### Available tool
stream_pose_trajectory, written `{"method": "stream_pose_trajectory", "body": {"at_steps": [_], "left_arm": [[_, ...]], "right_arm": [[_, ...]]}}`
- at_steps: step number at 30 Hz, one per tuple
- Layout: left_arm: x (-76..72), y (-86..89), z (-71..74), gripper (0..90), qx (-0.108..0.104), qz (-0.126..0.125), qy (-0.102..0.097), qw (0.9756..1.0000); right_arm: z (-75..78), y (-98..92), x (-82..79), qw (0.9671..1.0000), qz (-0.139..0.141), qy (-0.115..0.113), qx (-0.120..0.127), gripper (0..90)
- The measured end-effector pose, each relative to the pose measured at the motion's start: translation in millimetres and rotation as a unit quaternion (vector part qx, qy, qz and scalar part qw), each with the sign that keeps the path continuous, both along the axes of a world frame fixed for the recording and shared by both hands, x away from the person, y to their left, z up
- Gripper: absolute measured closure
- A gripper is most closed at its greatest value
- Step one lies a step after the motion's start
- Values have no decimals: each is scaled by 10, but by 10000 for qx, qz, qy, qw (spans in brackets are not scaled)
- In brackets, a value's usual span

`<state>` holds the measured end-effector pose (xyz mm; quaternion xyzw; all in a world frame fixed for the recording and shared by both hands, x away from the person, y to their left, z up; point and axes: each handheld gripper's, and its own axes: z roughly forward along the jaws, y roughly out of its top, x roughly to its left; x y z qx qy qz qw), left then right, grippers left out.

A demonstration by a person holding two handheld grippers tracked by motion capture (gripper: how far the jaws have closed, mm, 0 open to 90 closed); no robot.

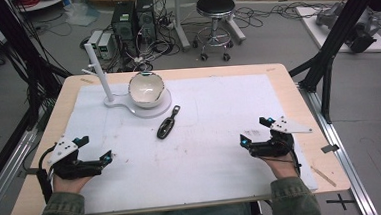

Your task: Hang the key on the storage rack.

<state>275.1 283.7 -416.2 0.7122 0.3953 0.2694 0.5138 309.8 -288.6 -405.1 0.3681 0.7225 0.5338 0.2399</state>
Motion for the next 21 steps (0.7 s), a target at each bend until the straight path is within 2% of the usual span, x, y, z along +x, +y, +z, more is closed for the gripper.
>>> {"method": "stream_pose_trajectory", "body": {"at_steps": [21], "left_arm": [[12,-6,-10,22,-10,-63,86,9999]], "right_arm": [[-13,3,15,10000,6,38,-61,5]]}}
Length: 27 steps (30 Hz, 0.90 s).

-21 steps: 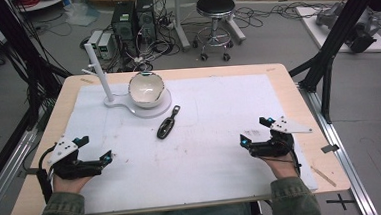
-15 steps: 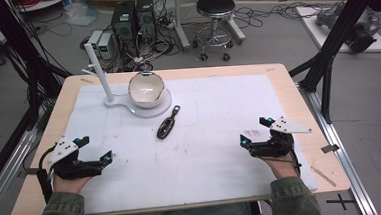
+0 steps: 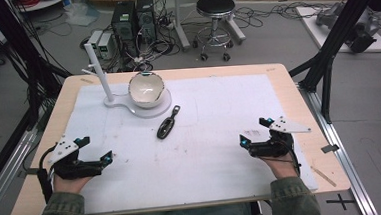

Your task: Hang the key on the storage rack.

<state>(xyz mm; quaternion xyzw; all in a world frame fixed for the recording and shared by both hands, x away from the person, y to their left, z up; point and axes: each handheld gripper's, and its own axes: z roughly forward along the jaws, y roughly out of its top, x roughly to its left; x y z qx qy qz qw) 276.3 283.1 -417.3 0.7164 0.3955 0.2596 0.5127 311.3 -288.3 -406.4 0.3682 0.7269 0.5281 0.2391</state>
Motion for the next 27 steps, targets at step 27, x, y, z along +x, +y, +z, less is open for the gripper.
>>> {"method": "stream_pose_trajectory", "body": {"at_steps": [27], "left_arm": [[491,-340,148,22,376,-133,557,9977]], "right_arm": [[-7,-12,25,9999,-146,44,39,5]]}}
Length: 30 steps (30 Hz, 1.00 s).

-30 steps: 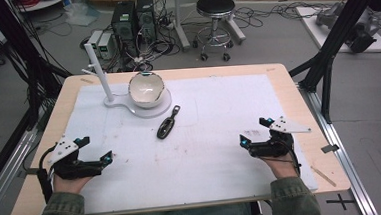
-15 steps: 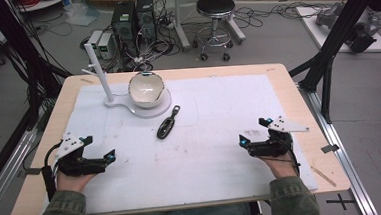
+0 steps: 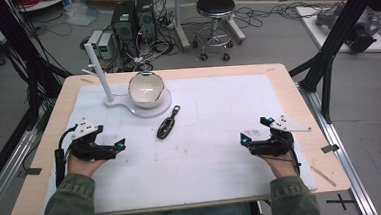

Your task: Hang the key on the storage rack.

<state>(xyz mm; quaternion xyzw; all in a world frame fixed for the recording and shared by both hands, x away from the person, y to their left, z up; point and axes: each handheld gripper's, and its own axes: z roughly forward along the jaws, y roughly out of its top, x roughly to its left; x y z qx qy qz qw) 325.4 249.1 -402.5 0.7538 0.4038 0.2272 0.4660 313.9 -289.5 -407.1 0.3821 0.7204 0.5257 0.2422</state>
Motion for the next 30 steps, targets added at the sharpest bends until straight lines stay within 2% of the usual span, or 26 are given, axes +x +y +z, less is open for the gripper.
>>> {"method": "stream_pose_trajectory", "body": {"at_steps": [1,4,10,16,18,25,27,28,29,30], "left_arm": [[63,-62,46,22,-16,-66,-5,10000],[124,-116,91,22,43,-184,3,9998],[287,-243,137,22,-4,-322,199,9993],[461,-451,246,22,53,-551,324,9979],[560,-566,307,22,201,-654,496,9964],[707,-758,368,22,402,-779,580,9945],[785,-845,370,22,465,-896,736,9922],[785,-845,370,22,465,-896,736,9922],[841,-914,361,22,572,-976,845,9900],[841,-914,361,22,572,-976,845,9900]], "right_arm": [[-1,3,-1,10000,2,11,-12,5],[-1,4,0,10000,-12,10,6,5],[1,4,-2,10000,-12,34,54,5],[-3,11,0,10000,-4,19,4,5],[-2,7,1,10000,-11,26,14,5],[-1,2,3,10000,11,15,16,5],[-1,1,4,10000,25,12,15,5],[-2,2,4,10000,35,25,18,5],[-6,6,7,10000,58,42,16,4],[-11,14,12,9999,86,69,1,5]]}}
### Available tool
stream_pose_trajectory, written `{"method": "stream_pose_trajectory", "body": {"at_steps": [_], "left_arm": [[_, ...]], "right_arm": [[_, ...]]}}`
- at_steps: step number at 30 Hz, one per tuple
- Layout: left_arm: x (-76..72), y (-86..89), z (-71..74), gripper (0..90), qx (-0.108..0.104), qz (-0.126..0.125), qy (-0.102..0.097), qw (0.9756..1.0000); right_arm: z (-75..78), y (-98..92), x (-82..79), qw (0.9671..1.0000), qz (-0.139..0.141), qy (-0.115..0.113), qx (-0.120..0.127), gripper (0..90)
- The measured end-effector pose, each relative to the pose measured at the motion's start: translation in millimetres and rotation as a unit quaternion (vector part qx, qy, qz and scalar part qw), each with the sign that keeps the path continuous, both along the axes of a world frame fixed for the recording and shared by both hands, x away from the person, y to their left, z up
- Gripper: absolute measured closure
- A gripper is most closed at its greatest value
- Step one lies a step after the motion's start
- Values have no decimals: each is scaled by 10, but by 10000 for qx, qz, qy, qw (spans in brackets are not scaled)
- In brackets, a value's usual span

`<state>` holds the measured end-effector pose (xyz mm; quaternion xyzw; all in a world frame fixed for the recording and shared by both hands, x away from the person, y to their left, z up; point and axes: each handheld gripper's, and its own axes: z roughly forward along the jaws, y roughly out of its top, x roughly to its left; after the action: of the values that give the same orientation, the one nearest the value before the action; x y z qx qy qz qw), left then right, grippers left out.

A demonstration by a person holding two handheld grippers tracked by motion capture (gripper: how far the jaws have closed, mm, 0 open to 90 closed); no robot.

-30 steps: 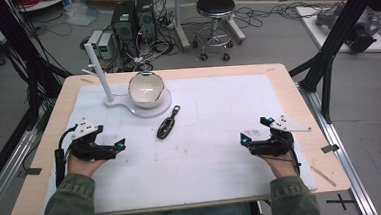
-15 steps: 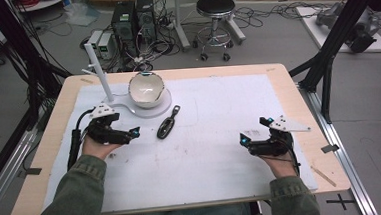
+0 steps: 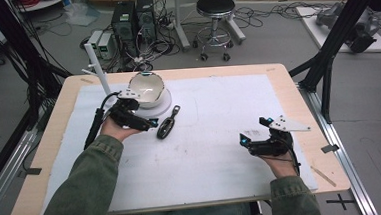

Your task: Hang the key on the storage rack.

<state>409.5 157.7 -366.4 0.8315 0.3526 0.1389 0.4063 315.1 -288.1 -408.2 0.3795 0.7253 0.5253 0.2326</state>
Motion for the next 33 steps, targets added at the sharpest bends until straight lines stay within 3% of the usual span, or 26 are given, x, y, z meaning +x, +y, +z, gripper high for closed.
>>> {"method": "stream_pose_trajectory", "body": {"at_steps": [4,9,16,20,22,23,26,33], "left_arm": [[86,-144,2,22,128,-122,54,9998],[173,-323,19,22,221,-369,130,9990],[329,-474,18,22,404,-386,255,9981],[409,-570,-17,22,610,-599,382,9956],[452,-611,-56,22,630,-601,459,9951],[492,-652,-94,22,797,-637,543,9933],[516,-701,-125,23,876,-693,608,9919],[616,-799,-187,61,1128,-627,807,9883]], "right_arm": [[-12,27,5,9999,75,13,-115,4],[-8,11,4,10000,47,14,-84,5],[-29,-33,-3,10000,-3,37,-2,5],[-26,-42,-5,10000,-30,60,27,5],[-27,-36,-7,10000,-22,72,22,5],[-29,-27,-10,10000,-5,79,-33,5],[-31,-18,-14,9999,4,66,-84,5],[-34,-19,-13,9999,24,85,-89,5]]}}
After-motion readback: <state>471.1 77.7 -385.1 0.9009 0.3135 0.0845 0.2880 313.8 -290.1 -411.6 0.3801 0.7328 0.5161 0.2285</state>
